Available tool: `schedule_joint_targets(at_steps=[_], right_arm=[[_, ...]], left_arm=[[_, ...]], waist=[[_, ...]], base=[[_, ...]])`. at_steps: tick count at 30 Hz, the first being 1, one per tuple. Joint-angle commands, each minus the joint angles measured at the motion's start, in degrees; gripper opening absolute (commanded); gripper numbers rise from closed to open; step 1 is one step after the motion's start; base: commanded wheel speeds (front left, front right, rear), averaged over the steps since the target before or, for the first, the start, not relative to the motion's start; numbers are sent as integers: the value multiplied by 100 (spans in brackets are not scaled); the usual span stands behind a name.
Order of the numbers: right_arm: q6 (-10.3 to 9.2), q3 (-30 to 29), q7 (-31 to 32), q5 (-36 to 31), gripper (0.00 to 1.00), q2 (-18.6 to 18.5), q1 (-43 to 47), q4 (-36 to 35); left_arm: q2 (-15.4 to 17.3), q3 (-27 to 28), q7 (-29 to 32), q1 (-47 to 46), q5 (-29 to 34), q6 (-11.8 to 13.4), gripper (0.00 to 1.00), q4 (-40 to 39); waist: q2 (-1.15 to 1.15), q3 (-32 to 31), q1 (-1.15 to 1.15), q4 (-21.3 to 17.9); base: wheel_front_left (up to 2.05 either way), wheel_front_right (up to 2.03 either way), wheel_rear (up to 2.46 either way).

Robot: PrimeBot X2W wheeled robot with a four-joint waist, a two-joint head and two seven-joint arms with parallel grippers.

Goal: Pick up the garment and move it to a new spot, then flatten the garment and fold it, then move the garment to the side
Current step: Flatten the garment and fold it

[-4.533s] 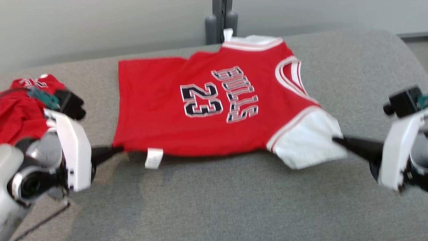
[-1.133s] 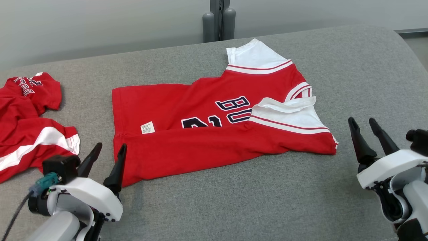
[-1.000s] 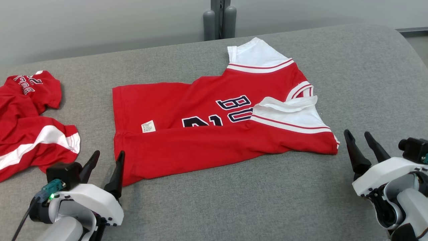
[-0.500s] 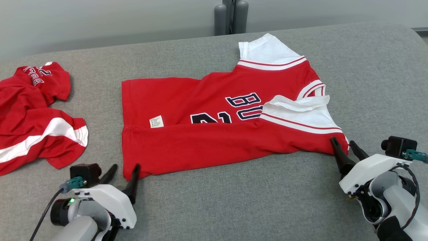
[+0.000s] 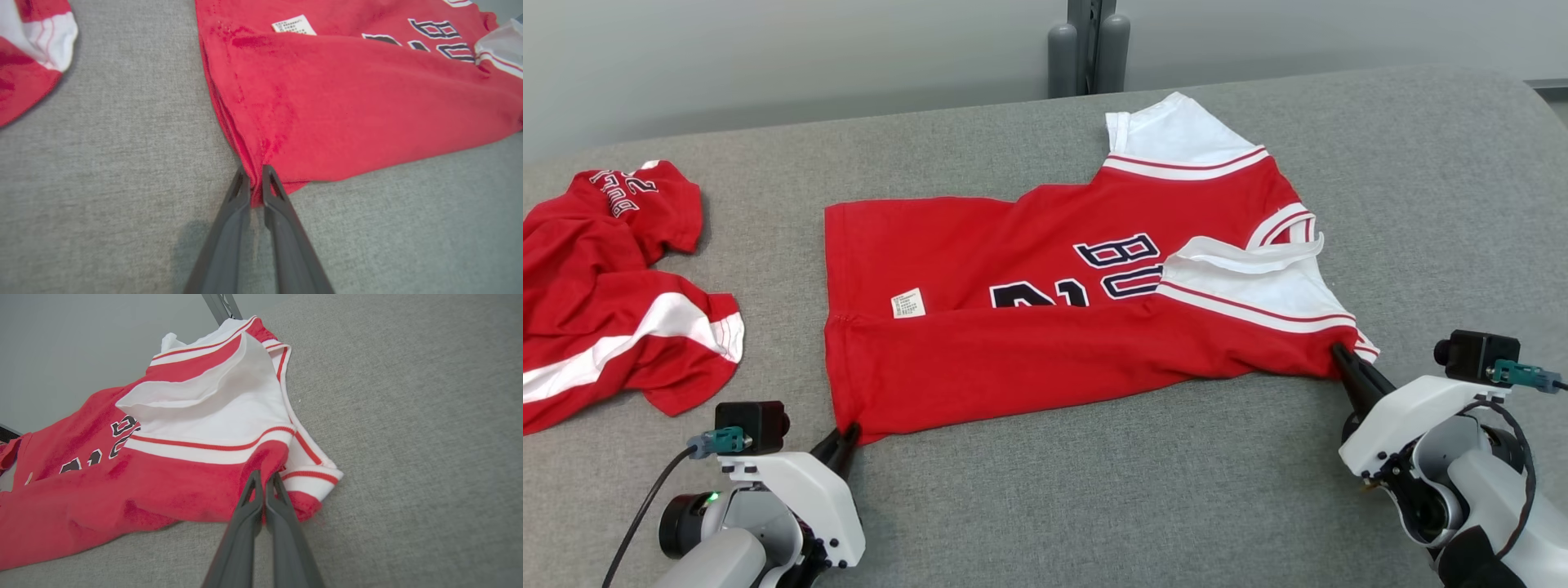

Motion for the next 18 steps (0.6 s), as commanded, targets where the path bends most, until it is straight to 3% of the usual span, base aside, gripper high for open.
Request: schedule_joint_targets(at_steps=[1, 11, 18], right_arm=[[3, 17, -47, 62, 0, -60, -58, -48], [3, 225, 287, 529, 0, -464, 370, -631], [3, 173, 604, 891, 0, -983, 1095, -1305]], left_arm=[[35, 24, -16, -56, -28, -4, 0, -49], [666, -118, 468, 405, -98, 89, 0, -1011], [1254, -220, 836, 975, -219, 383, 0, -2014]], waist=[[0, -19, 0, -6], [0, -342, 0, -21], [0, -709, 0, 5]], base=[[0, 0, 0], [0, 0, 0], [0, 0, 0]])
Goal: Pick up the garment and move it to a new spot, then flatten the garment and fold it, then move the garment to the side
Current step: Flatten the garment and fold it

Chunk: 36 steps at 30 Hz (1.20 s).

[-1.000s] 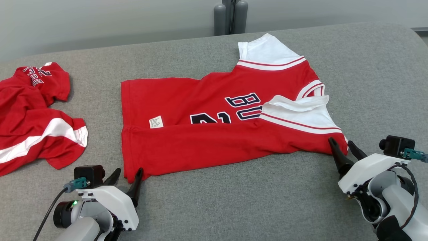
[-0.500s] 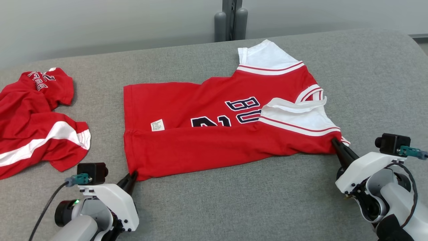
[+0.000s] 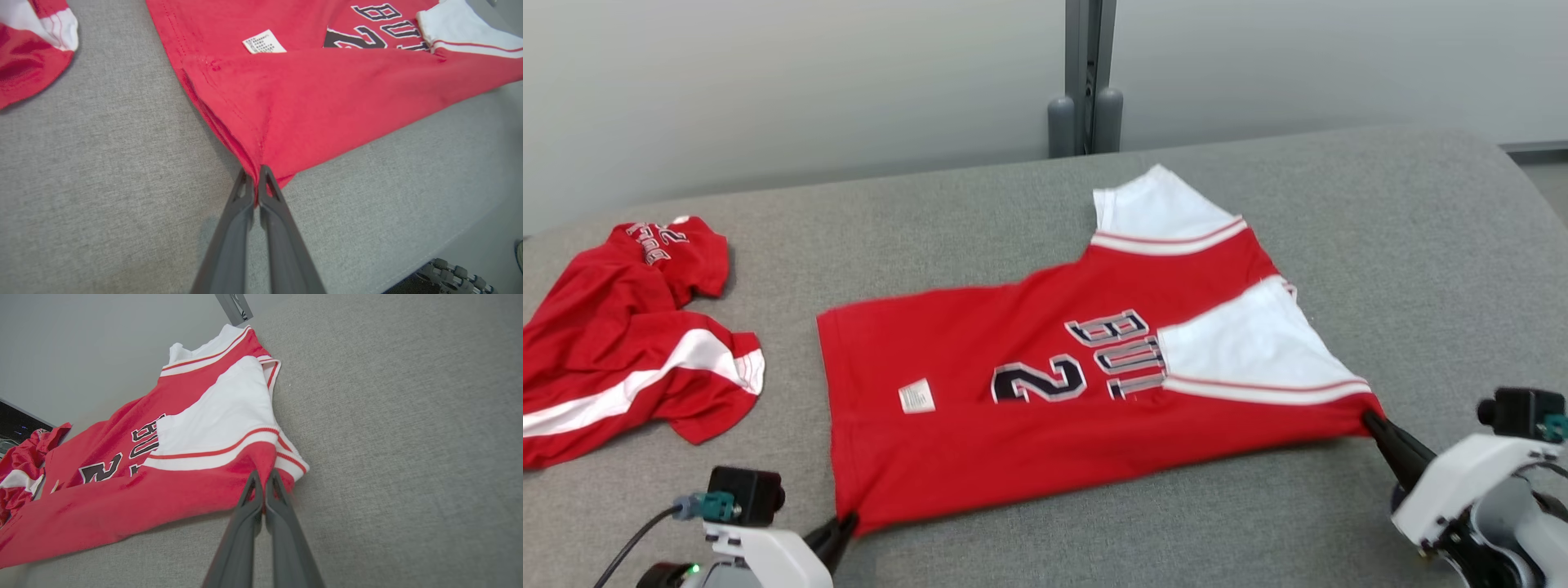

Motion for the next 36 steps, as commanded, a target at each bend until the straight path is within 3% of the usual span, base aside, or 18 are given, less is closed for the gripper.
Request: schedule_joint_targets(at_steps=[1, 12, 13, 14, 15, 22, 28, 32, 36], right_arm=[[3, -42, 64, 66, 0, -114, 165, -109], [3, -549, 661, 210, 0, -607, 1312, -970], [3, -618, 723, 180, 0, -595, 1386, -997], [3, -680, 791, 140, 81, -564, 1444, -1033], [3, -753, 853, 99, 100, -532, 1484, -1076], [3, -1442, 1139, -438, 100, -462, 1520, -1454], [3, -2217, 1275, -1154, 100, -222, 896, -1973], [3, -2366, 1633, -1618, 100, 2, 91, -1979], [3, -2312, 1848, -2034, 100, 164, -841, -1782]], left_arm=[[114, 3, 46, 117, -61, 71, 0, -149], [722, -98, 552, 659, -295, 436, 0, -1206], [746, -90, 565, 688, -299, 478, 26, -1239], [758, -116, 605, 719, -314, 513, 100, -1270], [762, -143, 656, 738, -335, 537, 100, -1303], [1086, -53, 827, 414, -71, 787, 100, -1591], [1296, 171, 752, -194, 400, 918, 100, -1600], [1178, 142, 925, -840, 724, 772, 100, -1328], [860, 157, 844, -1421, 1028, 744, 100, -950]], waist=[[0, -96, 0, 20], [0, -168, 0, 39], [0, -168, 0, 30], [0, -169, 0, 17], [0, -167, 0, 4], [0, -150, 0, -66], [0, 105, 0, -112], [0, 436, 0, -58], [0, 862, 0, 60]], base=[[0, 0, 0], [0, 0, 0], [0, 0, 0], [0, 0, 0], [0, 0, 0], [0, 0, 0], [0, 0, 0], [0, 0, 0], [0, 0, 0]])
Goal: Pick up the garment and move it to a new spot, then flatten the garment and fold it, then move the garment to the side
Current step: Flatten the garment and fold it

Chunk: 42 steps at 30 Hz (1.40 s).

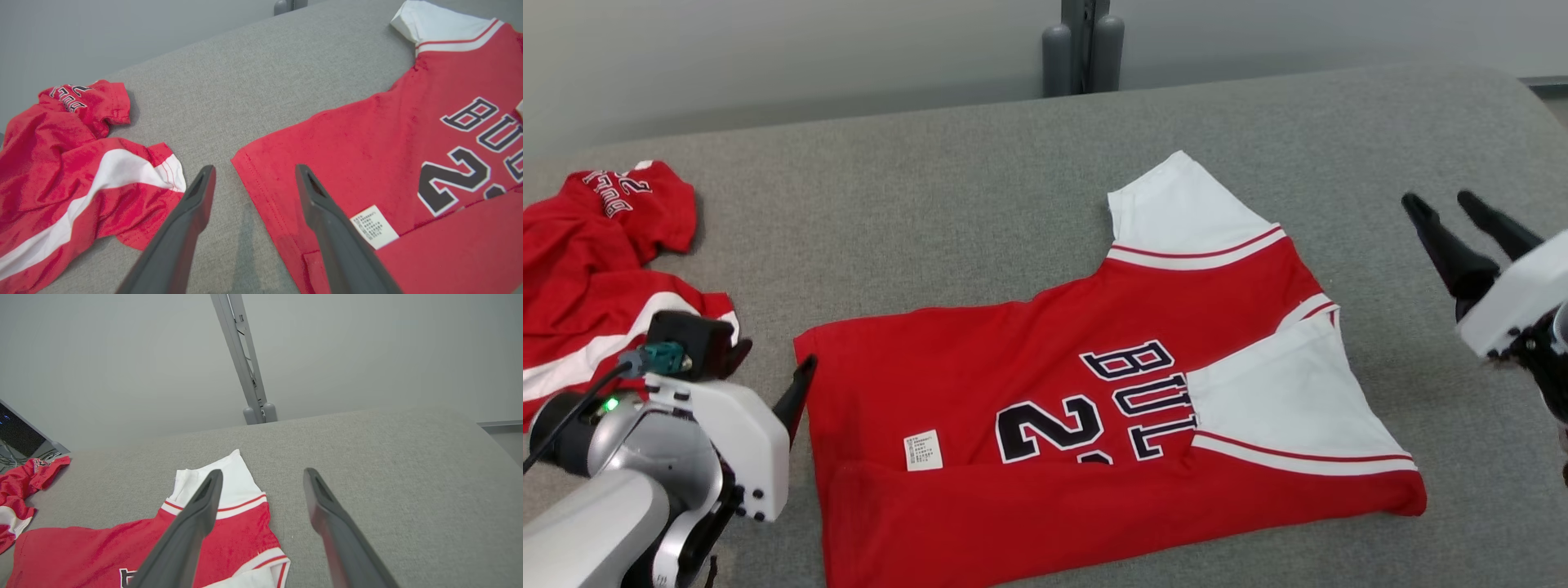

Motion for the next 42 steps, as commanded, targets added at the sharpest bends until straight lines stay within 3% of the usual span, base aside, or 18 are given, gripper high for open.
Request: schedule_joint_targets(at_steps=[1, 10, 21, 27, 40, 42], right_arm=[[3, 34, 0, -180, 100, 32, -375, 124], [3, 865, -402, -502, 100, -19, -2124, 1192], [3, 1897, -748, 123, 100, -226, -3218, 2456], [3, 2308, -653, 477, 100, -152, -3719, 3278], [3, 3020, -431, 1025, 100, -81, -4082, 3727], [3, 3132, -377, 1111, 59, -94, -4110, 3725]], left_arm=[[-156, 59, -139, -273, 132, 14, 100, 128], [-859, -86, -399, -1076, 492, -300, 100, 701], [-1168, -173, -503, -1458, 626, -475, 100, 590], [-1328, -221, -539, -1594, 654, -567, 100, 482], [-1546, -211, -620, -1724, 481, -759, 100, 984], [-1585, -204, -646, -1771, 445, -824, 100, 1116]], waist=[[0, 378, 0, 150], [0, 1248, 0, 700], [0, 1718, 0, 1167], [0, 1975, 0, 1352], [0, 2070, 0, 1387], [0, 2090, 0, 1384]], base=[[0, 0, 0], [0, 0, 0], [0, 0, 0], [0, 0, 0], [0, 0, 0], [0, 0, 0]])
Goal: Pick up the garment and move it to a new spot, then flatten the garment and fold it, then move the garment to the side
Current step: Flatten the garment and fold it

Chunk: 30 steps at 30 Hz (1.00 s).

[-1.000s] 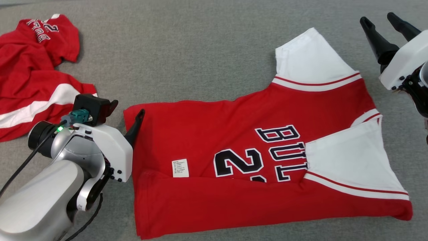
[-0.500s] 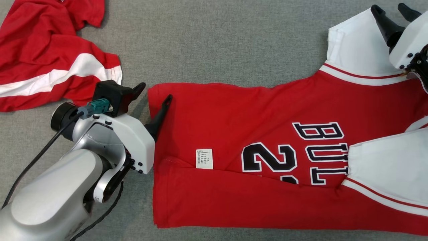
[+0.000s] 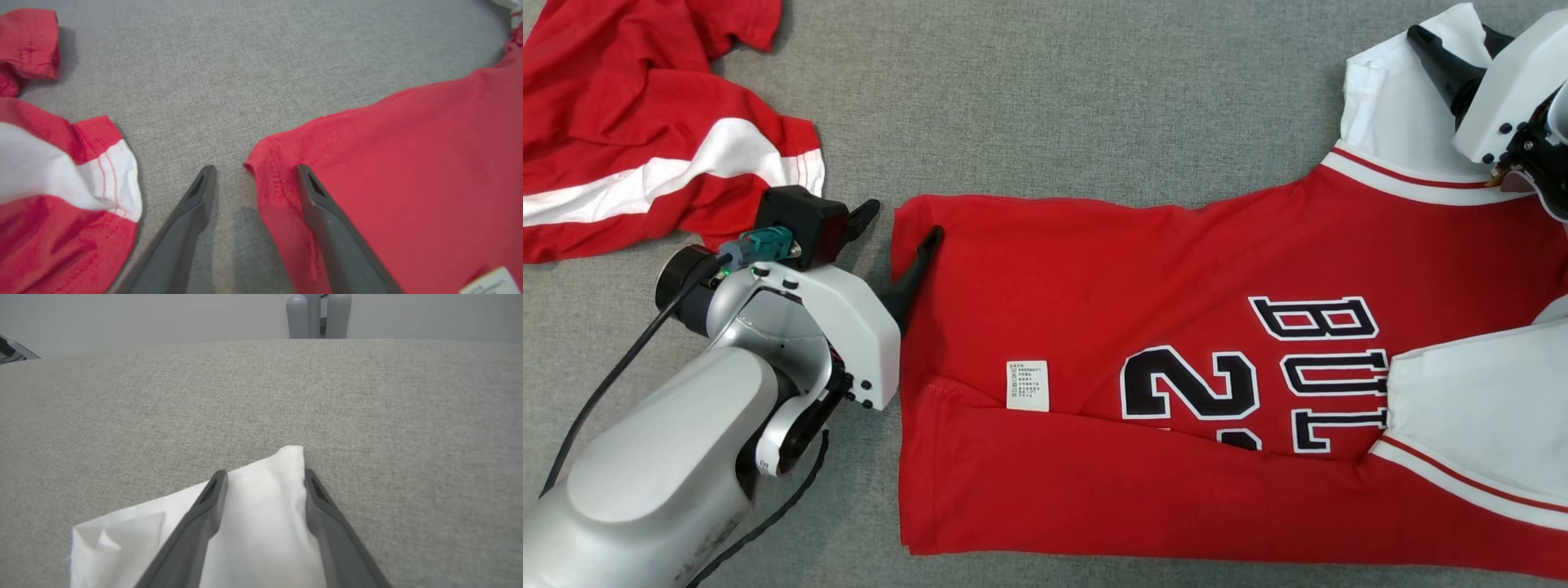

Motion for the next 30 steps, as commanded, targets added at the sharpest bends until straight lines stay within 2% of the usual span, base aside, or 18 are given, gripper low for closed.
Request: schedule_joint_targets(at_steps=[1, 2, 3, 4, 5, 6, 7, 10, 22, 30], right_arm=[[3, 107, 23, 87, 42, -14, -50, 16], [3, 153, -3, 126, 24, -20, -72, 14], [3, 185, -57, 151, 13, -32, -101, 7], [3, 220, -102, 177, 0, -43, -116, 14], [3, 259, -129, 222, 0, -44, -124, 25], [3, 292, -146, 253, 0, -41, -121, 30], [3, 339, -155, 294, 0, -40, -117, 21], [3, 460, -244, 415, 0, -78, -100, -14], [3, 723, -852, 1042, 0, -144, 43, -301], [3, 1080, -785, 1512, 0, -336, 340, -671]], left_arm=[[-19, 13, -14, -150, -42, -76, 100, 146], [-43, 10, -23, -170, -62, -117, 100, 210], [-68, 21, -60, -182, -63, -144, 99, 253], [-84, 25, -81, -193, -64, -164, 91, 307], [-91, 15, -93, -210, -68, -198, 74, 359], [-98, 7, -97, -230, -76, -221, 45, 404], [-107, -7, -101, -243, -80, -252, 0, 438], [-120, -43, -120, -264, -76, -351, 0, 482], [20, 84, -209, -32, -281, -400, 0, 427], [399, 119, -12, 365, -564, -387, 0, 375]], waist=[[0, 22, -1, -8], [0, 31, -1, -12], [0, 39, -1, -18], [0, 43, -1, -22], [0, 43, -1, -26], [0, 39, -1, -30], [0, 31, -1, -33], [0, -30, -1, -39], [0, -557, -1, -198], [0, -1049, -1, -514]], base=[[0, 0, 0], [0, 0, 0], [0, 0, 0], [0, 0, 0], [0, 0, 0], [0, 0, 0], [0, 0, 0], [0, 0, 0], [0, 0, 0], [0, 0, 0]])
